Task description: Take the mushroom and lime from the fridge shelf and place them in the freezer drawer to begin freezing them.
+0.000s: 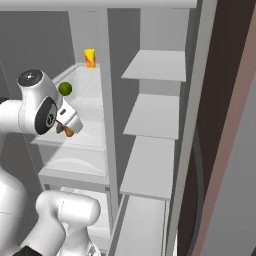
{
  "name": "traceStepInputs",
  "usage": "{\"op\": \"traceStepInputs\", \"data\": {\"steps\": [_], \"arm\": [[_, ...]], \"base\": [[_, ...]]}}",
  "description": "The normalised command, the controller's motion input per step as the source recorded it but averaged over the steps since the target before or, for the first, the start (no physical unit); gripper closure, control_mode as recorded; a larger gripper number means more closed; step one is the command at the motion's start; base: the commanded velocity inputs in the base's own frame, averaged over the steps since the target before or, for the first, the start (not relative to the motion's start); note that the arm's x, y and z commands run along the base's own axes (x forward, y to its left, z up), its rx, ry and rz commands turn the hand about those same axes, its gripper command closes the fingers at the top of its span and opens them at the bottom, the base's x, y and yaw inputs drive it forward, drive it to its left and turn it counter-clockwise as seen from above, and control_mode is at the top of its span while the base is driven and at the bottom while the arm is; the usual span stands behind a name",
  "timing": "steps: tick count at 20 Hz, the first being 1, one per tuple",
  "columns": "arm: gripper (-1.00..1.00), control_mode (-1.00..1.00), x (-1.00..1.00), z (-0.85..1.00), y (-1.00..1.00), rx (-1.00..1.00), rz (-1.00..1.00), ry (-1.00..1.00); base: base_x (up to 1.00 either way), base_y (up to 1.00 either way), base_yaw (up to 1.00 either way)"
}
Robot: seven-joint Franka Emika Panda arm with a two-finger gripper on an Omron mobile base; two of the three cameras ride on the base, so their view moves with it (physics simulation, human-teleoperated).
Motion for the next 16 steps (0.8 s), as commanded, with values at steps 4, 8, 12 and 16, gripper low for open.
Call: {"op": "traceStepInputs", "data": {"steps": [4, 8, 12, 16], "arm": [[1.0, -1.0, -0.49, -0.05, 0.0, 0.0, 0.0, 0.09], [1.0, 1.0, -0.17, 0.0, 0.0, 0.0, 0.0, 0.01], [1.0, 1.0, 0.0, 0.0, 0.0, 0.0, 0.0, 0.0], [1.0, 1.0, 0.0, 0.0, 0.0, 0.0, 0.0, 0.0]], "base": [[0.0, 0.0, 0.0], [-0.59, 0.0, 0.0], [-0.88, 0.0, 0.0], [-0.86, 0.0, 0.0]]}}
